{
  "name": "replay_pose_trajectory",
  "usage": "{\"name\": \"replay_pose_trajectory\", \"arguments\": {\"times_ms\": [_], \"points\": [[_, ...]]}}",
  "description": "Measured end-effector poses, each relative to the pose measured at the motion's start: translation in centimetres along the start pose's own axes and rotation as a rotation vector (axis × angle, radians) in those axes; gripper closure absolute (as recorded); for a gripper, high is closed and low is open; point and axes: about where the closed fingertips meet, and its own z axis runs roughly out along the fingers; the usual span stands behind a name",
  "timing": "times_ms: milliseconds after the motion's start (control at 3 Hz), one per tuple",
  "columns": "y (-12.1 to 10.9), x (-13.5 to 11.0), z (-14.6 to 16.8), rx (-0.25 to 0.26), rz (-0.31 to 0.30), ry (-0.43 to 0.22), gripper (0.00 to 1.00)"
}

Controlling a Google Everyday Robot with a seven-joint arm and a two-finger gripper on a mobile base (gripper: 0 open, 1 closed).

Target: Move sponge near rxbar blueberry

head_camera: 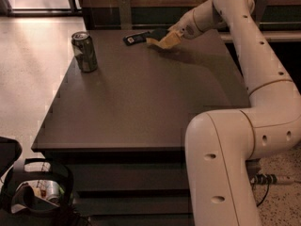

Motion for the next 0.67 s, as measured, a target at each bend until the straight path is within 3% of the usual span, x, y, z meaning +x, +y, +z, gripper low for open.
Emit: {"name": "replay_pose_trajectory", "arguments": {"times_ms": [667], "points": [[0.32, 0.2, 1.08, -0.014, 0.002, 0.004, 0.23]]}}
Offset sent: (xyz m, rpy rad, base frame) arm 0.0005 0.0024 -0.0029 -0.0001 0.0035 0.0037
